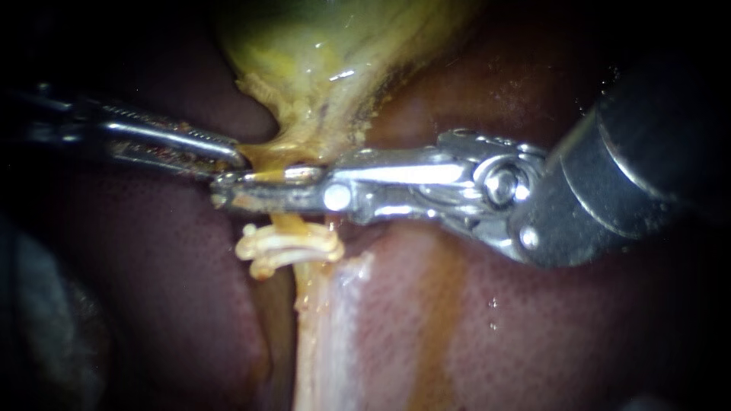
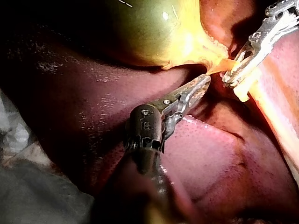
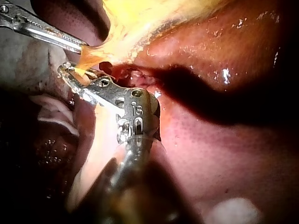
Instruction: Going back third clip left tube
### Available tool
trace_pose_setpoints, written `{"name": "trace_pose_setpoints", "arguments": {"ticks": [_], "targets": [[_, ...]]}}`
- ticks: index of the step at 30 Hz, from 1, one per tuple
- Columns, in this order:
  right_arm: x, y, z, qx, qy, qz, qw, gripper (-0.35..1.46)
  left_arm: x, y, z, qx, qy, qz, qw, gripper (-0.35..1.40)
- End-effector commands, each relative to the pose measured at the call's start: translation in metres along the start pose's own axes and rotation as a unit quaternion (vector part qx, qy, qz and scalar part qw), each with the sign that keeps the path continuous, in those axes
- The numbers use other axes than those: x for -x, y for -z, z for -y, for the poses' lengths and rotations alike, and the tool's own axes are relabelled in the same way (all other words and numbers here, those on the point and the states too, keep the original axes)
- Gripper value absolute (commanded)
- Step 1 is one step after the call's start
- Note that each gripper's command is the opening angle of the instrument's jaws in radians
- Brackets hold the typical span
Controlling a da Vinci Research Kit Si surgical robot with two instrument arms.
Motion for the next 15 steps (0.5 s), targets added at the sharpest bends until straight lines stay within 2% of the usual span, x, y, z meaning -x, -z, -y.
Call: {"name": "trace_pose_setpoints", "arguments": {"ticks": [1,2,5,7,8,9,15], "targets": [[0.0001,0.0000,-0.0001,-0.001,0.000,-0.001,1.0000,-0.35,0.0000,0.0000,0.0000,0.000,0.000,0.000,1.0000,-0.35],[0.0003,-0.0002,-0.0003,-0.007,0.000,0.003,1.0000,-0.35,0.0000,0.0000,0.0000,0.000,0.000,0.000,1.0000,-0.35],[0.0008,-0.0007,-0.0010,-0.011,0.003,0.007,0.9999,0.01,0.0000,0.0000,0.0000,0.000,0.000,0.000,1.0000,-0.35],[0.0016,-0.0013,-0.0022,-0.010,0.012,0.008,0.9998,0.25,0.0000,0.0000,0.0000,0.000,0.000,0.000,1.0000,-0.35],[0.0020,-0.0015,-0.0027,-0.009,0.014,0.009,0.9998,0.31,0.0000,0.0000,0.0000,0.000,0.000,0.000,1.0000,-0.35],[0.0022,-0.0017,-0.0030,-0.009,0.018,0.009,0.9998,0.34,0.0000,0.0000,0.0000,0.000,0.000,0.000,1.0000,-0.35],[0.0046,-0.0022,-0.0071,-0.005,0.061,0.009,0.9981,0.44,0.0001,-0.0001,0.0000,-0.001,0.000,0.000,1.0000,-0.35]]}}
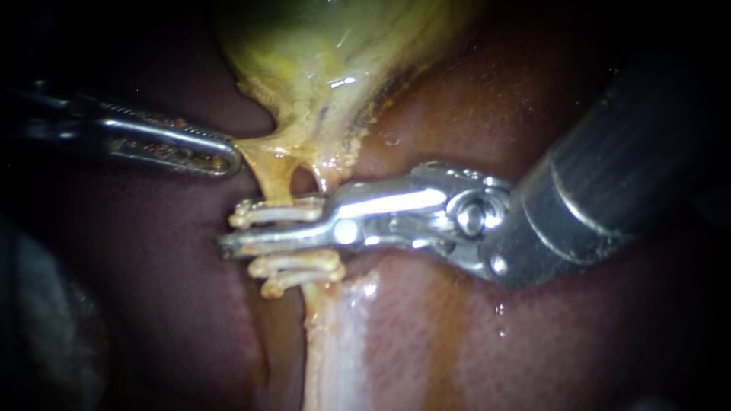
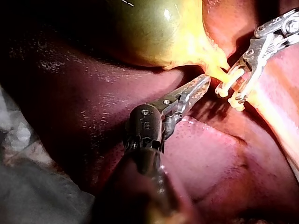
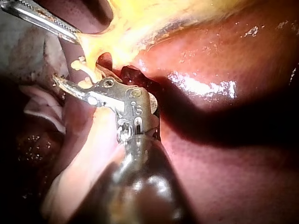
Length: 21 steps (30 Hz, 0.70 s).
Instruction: Going back third clip left tube
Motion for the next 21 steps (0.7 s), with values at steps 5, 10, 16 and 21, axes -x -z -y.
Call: {"name": "trace_pose_setpoints", "arguments": {"ticks": [5,10,16,21], "targets": [[0.0006,0.0008,-0.0021,0.025,0.081,-0.002,0.9964,0.47,0.0000,0.0000,0.0000,-0.001,0.000,0.000,1.0000,-0.35],[0.0009,0.0024,-0.0020,0.075,0.170,0.001,0.9826,0.50,0.0000,0.0000,0.0000,-0.001,0.000,0.000,1.0000,-0.35],[0.0015,0.0060,-0.0003,0.073,0.237,0.016,0.9686,0.50,0.0001,0.0000,0.0000,0.000,0.000,0.000,1.0000,-0.35],[0.0011,0.0104,0.0017,0.058,0.273,0.022,0.9599,0.50,0.0001,0.0001,0.0000,0.000,0.000,0.000,1.0000,-0.35]]}}
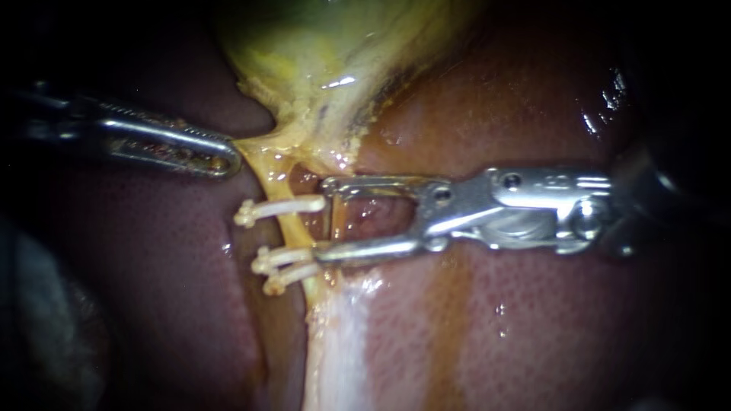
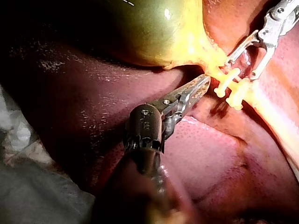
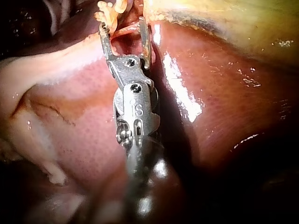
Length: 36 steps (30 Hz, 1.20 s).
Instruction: Going back third clip left tube
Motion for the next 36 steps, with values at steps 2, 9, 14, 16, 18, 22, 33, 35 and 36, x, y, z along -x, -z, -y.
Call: {"name": "trace_pose_setpoints", "arguments": {"ticks": [2,9,14,16,18,22,33,35,36], "targets": [[-0.0005,0.0019,0.0003,-0.004,0.010,0.004,0.9999,0.50,0.0000,0.0000,0.0000,0.000,0.000,0.000,1.0000,-0.35],[-0.0013,0.0069,0.0014,-0.018,0.034,0.060,0.9975,0.50,0.0000,0.0001,0.0000,0.000,0.000,0.000,1.0000,-0.35],[-0.0009,0.0089,0.0019,-0.023,0.037,0.075,0.9962,0.50,0.0000,0.0001,0.0000,0.000,0.000,0.000,1.0000,-0.35],[-0.0008,0.0094,0.0021,-0.024,0.038,0.075,0.9962,0.50,0.0000,-0.0001,0.0000,0.000,0.000,0.000,1.0000,-0.35],[-0.0007,0.0098,0.0022,-0.025,0.038,0.075,0.9961,0.50,0.0001,-0.0004,-0.0001,-0.002,0.000,-0.001,1.0000,-0.35],[-0.0007,0.0099,0.0024,-0.026,0.038,0.075,0.9961,0.50,0.0005,-0.0014,-0.0001,-0.002,-0.001,-0.001,1.0000,-0.35],[-0.0008,0.0099,0.0026,-0.026,0.041,0.075,0.9960,0.50,0.0020,-0.0066,0.0011,0.009,-0.004,0.006,0.9999,-0.35],[-0.0008,0.0099,0.0026,-0.026,0.041,0.075,0.9960,0.50,0.0021,-0.0068,0.0012,0.008,-0.002,0.006,0.9999,-0.35],[-0.0009,0.0099,0.0026,-0.026,0.041,0.075,0.9960,0.50,0.0021,-0.0068,0.0012,0.008,-0.002,0.006,0.9999,-0.35]]}}
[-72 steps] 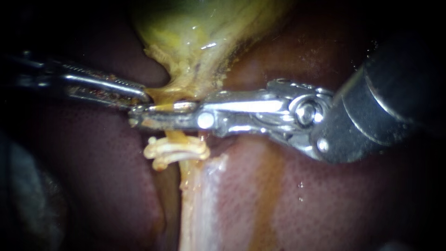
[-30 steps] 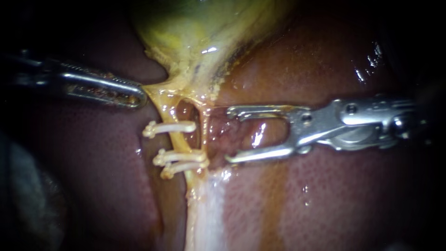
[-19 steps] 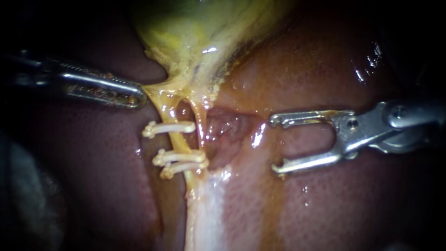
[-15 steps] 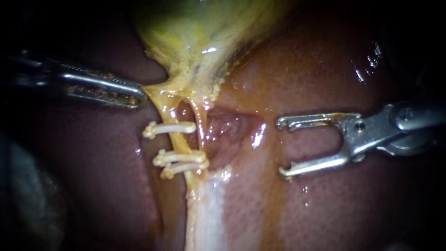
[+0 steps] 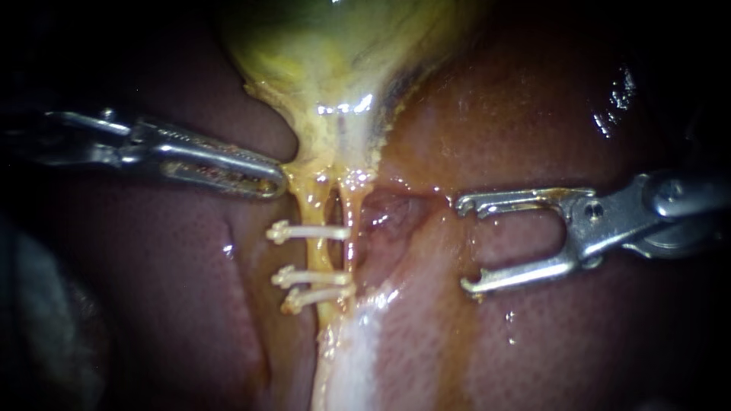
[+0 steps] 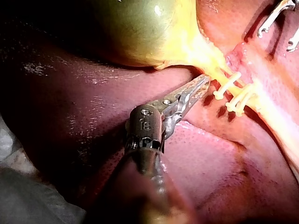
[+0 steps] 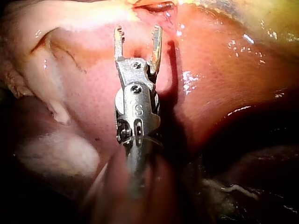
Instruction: Going back third clip left tube
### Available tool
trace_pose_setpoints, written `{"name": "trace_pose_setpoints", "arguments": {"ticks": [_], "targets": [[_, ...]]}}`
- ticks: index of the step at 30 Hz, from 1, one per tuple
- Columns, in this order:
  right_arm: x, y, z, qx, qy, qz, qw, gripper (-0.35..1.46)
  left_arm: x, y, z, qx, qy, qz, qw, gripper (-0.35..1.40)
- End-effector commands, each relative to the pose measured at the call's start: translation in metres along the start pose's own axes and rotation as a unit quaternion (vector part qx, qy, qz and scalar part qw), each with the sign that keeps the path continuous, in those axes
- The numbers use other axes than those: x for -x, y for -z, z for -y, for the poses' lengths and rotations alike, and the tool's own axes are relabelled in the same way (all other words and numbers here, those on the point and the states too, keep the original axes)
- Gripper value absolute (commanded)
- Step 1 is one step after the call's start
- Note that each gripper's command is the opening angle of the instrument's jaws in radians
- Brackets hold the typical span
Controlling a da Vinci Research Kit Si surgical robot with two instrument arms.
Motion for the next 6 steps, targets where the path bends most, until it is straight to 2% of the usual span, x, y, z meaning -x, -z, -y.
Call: {"name": "trace_pose_setpoints", "arguments": {"ticks": [1,6], "targets": [[0.0000,0.0000,0.0000,0.000,0.000,0.000,1.0000,0.50,0.0000,0.0000,0.0000,0.000,0.001,0.000,1.0000,-0.35],[-0.0002,0.0000,0.0000,0.000,0.000,0.000,1.0000,0.50,0.0000,0.0001,0.0000,0.000,0.001,0.000,1.0000,-0.35]]}}
